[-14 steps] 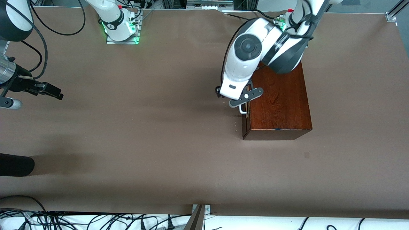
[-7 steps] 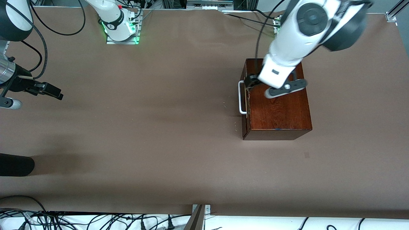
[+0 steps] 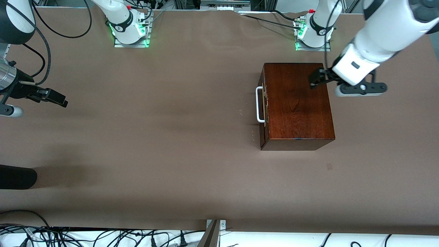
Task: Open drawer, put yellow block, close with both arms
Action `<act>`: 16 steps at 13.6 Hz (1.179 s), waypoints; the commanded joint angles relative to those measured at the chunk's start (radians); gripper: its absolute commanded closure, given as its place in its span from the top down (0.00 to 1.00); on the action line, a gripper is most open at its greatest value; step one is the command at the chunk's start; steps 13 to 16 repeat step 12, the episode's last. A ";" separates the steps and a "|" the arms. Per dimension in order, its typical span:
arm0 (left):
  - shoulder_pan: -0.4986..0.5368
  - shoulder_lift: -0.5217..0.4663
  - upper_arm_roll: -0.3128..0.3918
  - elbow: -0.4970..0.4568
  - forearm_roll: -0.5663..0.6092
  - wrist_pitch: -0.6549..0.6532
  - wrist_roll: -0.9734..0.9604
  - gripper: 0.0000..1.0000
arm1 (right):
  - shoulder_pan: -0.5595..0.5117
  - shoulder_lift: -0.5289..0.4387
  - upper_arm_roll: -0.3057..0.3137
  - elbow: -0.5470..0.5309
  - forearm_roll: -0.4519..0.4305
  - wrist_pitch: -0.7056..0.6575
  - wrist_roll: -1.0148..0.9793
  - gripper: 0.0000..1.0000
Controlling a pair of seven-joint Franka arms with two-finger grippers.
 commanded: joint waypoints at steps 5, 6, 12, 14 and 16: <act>0.056 -0.036 0.072 -0.016 0.061 0.012 0.274 1.00 | -0.008 0.000 0.004 0.010 0.016 0.000 0.009 1.00; 0.056 -0.036 0.074 -0.016 0.072 0.013 0.274 1.00 | -0.006 0.000 0.004 0.010 0.015 0.000 0.009 1.00; 0.073 -0.039 0.071 -0.001 0.071 0.012 0.272 1.00 | -0.006 0.000 0.004 0.010 0.016 -0.001 0.009 1.00; 0.073 -0.039 0.071 -0.001 0.071 0.012 0.272 1.00 | -0.006 0.000 0.004 0.010 0.016 -0.001 0.009 1.00; 0.073 -0.039 0.071 -0.001 0.071 0.012 0.272 1.00 | -0.006 0.000 0.004 0.010 0.016 -0.001 0.009 1.00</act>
